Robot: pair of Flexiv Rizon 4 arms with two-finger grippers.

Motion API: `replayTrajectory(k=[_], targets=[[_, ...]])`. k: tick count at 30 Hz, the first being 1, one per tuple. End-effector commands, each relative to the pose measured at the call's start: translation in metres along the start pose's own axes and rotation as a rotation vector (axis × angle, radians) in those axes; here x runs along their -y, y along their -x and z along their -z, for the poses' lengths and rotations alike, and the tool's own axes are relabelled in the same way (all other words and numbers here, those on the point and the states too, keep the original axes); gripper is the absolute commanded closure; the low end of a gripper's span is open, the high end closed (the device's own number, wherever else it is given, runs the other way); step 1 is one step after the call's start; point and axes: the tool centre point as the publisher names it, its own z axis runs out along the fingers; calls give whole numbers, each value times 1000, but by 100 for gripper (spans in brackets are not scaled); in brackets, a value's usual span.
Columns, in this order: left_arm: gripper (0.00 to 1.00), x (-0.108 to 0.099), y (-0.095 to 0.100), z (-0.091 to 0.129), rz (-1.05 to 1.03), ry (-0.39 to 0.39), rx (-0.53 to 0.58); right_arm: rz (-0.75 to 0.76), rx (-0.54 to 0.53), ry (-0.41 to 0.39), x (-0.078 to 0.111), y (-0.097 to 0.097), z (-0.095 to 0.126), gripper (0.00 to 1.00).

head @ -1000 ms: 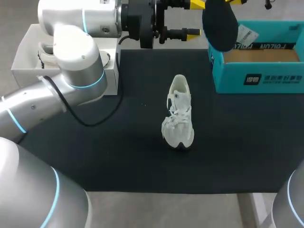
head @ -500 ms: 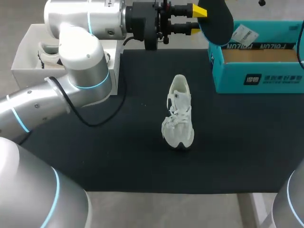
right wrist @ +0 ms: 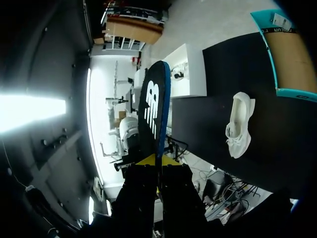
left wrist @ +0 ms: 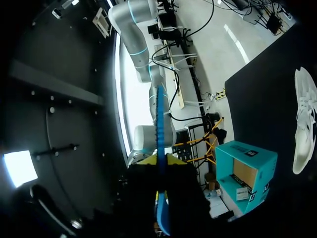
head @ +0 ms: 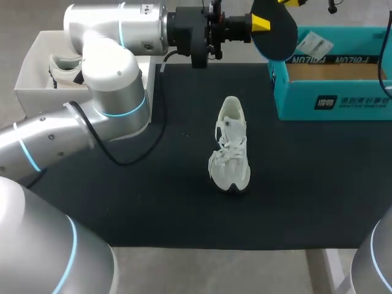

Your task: Take the shoe out of the shoebox, open the shoe tongue, remove and reinsert the insole, then place the shoe into the shoebox

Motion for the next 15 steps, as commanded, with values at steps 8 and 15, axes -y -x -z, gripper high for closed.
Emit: replayTrajectory(k=[8,15], targets=[[100,-3,10,14,13,12,15,195,-115,187,13,-13,23,0],[100,-8,24,22,3,6,11,251,-189,226,29,-8,38,0]])
